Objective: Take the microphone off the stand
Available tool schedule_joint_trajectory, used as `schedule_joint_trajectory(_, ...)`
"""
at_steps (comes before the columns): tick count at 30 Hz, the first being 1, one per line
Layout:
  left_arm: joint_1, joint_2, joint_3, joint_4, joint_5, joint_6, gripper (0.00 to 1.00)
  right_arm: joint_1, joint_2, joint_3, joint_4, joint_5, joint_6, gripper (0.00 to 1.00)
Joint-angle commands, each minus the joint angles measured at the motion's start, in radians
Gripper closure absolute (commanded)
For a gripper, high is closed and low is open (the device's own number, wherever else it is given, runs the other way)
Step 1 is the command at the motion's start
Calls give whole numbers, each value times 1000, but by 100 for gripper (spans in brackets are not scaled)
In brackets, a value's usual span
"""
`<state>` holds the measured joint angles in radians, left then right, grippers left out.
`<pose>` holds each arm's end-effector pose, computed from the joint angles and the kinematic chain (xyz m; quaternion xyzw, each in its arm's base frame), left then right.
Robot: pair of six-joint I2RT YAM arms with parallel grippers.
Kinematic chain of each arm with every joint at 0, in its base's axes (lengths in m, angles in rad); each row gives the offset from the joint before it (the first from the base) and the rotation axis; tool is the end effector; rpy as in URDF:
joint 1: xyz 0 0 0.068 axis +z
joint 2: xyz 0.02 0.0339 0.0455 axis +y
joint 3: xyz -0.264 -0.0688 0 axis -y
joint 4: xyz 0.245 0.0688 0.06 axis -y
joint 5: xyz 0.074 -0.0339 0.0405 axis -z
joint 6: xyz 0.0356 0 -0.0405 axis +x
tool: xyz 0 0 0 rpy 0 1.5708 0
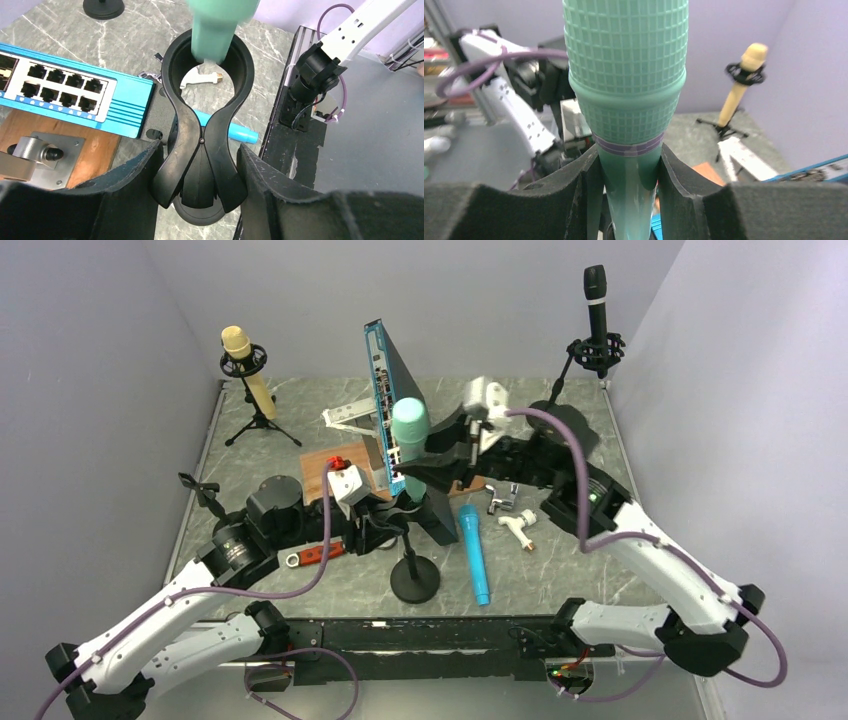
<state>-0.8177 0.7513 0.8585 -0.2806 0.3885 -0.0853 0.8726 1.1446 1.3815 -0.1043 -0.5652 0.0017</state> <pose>0.1061 -0.1329 0.3611 0.3849 0.6570 -0.4084 0.5034 0.1384 0.1946 0.4835 -0.4571 0.4850 0.4723 0.5768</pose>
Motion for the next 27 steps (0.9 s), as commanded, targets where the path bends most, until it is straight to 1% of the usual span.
schedule_joint_trajectory(1, 2, 15, -1, -36, -2, 51, 100, -1, -118, 53, 133, 194, -21, 100)
schedule_joint_trajectory(3, 2, 18, 6, -37, 3, 42, 100, -1, -157, 36, 86, 331, -48, 100)
schedule_joint_trajectory(4, 2, 19, 9, -38, 5, 38, 93, -1, -182, 13, 64, 410, -60, 100)
schedule_joint_trajectory(6, 3, 23, 20, -39, 3, 21, 68, -1, -246, -59, 46, 588, -83, 100)
schedule_joint_trajectory(7, 2, 24, 26, -40, 4, 15, 58, -1, -279, -97, 30, 684, -98, 100)
schedule_joint_trajectory(9, 2, 25, 39, -42, 15, 10, 45, -3, -346, -165, -14, 849, -108, 100)
schedule_joint_trajectory(10, 3, 24, 45, -41, 17, 7, 37, -3, -378, -197, -38, 919, -109, 100)
schedule_joint_trajectory(11, 2, 24, 48, -37, 18, 6, 33, -3, -414, -232, -63, 993, -109, 100)
schedule_joint_trajectory(13, 2, 22, 49, -22, 22, 7, 29, -3, -495, -293, -113, 1073, -102, 100)
schedule_joint_trajectory(15, 2, 26, 50, -5, 41, 15, 30, -3, -554, -342, -167, 1119, -83, 100)
schedule_joint_trajectory(16, 2, 33, 52, 0, 59, 23, 34, -2, -581, -363, -194, 1136, -72, 100)
schedule_joint_trajectory(20, 3, 77, 69, 16, 146, 59, 69, -2, -644, -416, -279, 1178, -28, 100)
schedule_joint_trajectory(21, 2, 90, 77, 13, 168, 67, 74, -3, -653, -420, -297, 1182, -20, 100)
schedule_joint_trajectory(24, 2, 134, 96, -8, 217, 73, 83, -2, -664, -422, -332, 1191, -11, 100)
schedule_joint_trajectory(25, 2, 145, 95, -16, 218, 73, 86, -3, -666, -421, -337, 1191, -11, 100)
schedule_joint_trajectory(27, 2, 153, 77, -20, 205, 73, 94, -2, -661, -417, -345, 1203, -13, 100)
